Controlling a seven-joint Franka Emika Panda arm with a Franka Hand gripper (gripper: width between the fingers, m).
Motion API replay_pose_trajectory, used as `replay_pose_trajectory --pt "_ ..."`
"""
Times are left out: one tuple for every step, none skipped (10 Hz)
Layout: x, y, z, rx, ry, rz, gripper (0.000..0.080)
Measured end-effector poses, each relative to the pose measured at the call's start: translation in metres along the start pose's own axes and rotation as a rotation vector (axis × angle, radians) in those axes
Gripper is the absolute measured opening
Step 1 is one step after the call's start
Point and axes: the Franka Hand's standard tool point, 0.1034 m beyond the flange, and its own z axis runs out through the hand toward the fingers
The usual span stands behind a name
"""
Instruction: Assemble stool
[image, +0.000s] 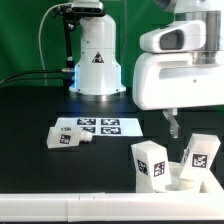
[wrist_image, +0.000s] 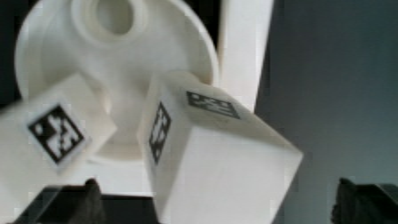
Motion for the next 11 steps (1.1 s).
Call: replay_pose_trajectory --pt "-0.001 -0.001 0.0 -0.011 -0.013 -0.146 0.0649" --pt "-0.002 0.004 0.0 -0.013 -0.013 -0.213 0.0649" --pt "-0.003 0.007 0.0 -0.016 -0.015 -0.249 0.0649" --pt "-0.003 0.008 0.001 -0.019 -0.018 -0.313 0.0649" --pt "-0.004 0.009 0.002 -0.031 -0.027 -0.402 0.0649" --pt "-0.003 0.006 0.008 -0.056 -0.05 -0.552 0.0649" --pt "-0.004 0.002 0.015 -0.071 -0.073 -0.68 0.0649" --pt "-0.006 -0.001 0.023 -0.082 -0.095 -0.767 0.0649" --pt "-0.007 0.001 0.027 -0.083 -0.108 -0.839 0.0649" --pt "-0.007 0.003 0.026 -0.086 -0.11 -0.854 0.0649" --pt "-0.008 0.003 0.026 -0.087 -0.109 -0.823 0.0626"
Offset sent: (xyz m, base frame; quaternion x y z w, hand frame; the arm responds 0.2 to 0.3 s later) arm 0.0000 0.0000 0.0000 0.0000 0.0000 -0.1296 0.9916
